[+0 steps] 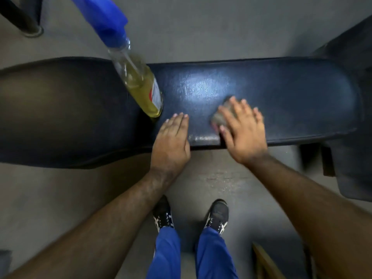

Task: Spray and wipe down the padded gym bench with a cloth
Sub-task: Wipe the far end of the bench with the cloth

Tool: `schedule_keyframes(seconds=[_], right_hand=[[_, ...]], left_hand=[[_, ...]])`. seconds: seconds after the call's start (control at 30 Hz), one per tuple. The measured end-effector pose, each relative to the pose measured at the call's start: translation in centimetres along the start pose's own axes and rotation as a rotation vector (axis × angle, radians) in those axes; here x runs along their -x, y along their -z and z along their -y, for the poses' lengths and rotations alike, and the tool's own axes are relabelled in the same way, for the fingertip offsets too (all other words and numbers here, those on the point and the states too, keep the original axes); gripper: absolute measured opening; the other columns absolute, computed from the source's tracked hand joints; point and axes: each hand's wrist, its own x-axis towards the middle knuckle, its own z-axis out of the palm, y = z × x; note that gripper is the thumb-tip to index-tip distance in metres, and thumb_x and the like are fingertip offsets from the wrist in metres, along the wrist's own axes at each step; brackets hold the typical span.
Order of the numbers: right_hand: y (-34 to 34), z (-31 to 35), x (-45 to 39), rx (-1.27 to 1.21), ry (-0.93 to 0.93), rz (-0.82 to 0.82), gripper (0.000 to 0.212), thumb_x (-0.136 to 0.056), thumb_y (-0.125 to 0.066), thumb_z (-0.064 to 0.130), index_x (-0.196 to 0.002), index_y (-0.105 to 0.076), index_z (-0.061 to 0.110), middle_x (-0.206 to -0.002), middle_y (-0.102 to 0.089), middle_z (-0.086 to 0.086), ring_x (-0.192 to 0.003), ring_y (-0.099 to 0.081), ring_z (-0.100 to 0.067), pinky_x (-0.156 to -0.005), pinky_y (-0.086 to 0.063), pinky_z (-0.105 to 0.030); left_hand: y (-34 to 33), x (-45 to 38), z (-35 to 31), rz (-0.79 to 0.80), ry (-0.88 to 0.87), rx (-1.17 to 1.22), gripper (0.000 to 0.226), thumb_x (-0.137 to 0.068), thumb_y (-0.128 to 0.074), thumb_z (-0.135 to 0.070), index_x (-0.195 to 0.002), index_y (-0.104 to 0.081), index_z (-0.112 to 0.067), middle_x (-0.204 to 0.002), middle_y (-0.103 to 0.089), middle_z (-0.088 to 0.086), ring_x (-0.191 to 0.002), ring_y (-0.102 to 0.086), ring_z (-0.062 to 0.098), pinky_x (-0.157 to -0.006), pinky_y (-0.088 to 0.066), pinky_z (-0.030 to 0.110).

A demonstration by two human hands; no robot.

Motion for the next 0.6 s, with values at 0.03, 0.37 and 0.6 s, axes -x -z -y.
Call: schedule_keyframes(seconds=[0.03,0.37,0.6], right_hand=[[-0.4,1.3,-0.3,-0.009,-0.195,-0.038,0.055,-0.097,-0.039,0.046,-0.15,-0.039,0.03,-0.163,-0.027,-0.007,-0.149,-0.025,-0.033,-0.119,-0.017,-0.053],[-1.3,7.7,-3.2,-0.052,-0.289,-0.029,0.058,-0.097,-0.04,0.05,-0.151,-0.036,0.03,-0.164,-0.023,-0.008,-0.151,-0.021,-0.033,-0.12,-0.014,-0.056],[-0.6,6.3,-6.8,-0.053,-0.135,0.017,0.061,-0.096,-0.037,0.055,-0.152,-0.036,0.032,-0.165,-0.022,-0.004,-0.152,-0.019,-0.03,-0.121,-0.012,-0.054]], left_hand=[[0.2,0.5,0.4,-0.014,0.008,0.012,0.055,-0.084,-0.039,-0.014,-0.135,-0.051,0.005,-0.135,-0.056,0.022,-0.127,-0.053,0.036,-0.111,-0.039,0.046],[3.2,2.0,1.7,-0.342,0.359,0.281,0.031,-0.088,-0.067,-0.027,-0.109,-0.067,-0.003,-0.1,-0.069,0.011,-0.094,-0.064,0.027,-0.086,-0.049,0.036],[5.0,-1.3,1.2,-0.522,0.621,0.552,0.063,-0.074,-0.078,-0.036,-0.122,-0.055,-0.004,-0.116,-0.058,0.009,-0.107,-0.058,0.026,-0.095,-0.049,0.043]])
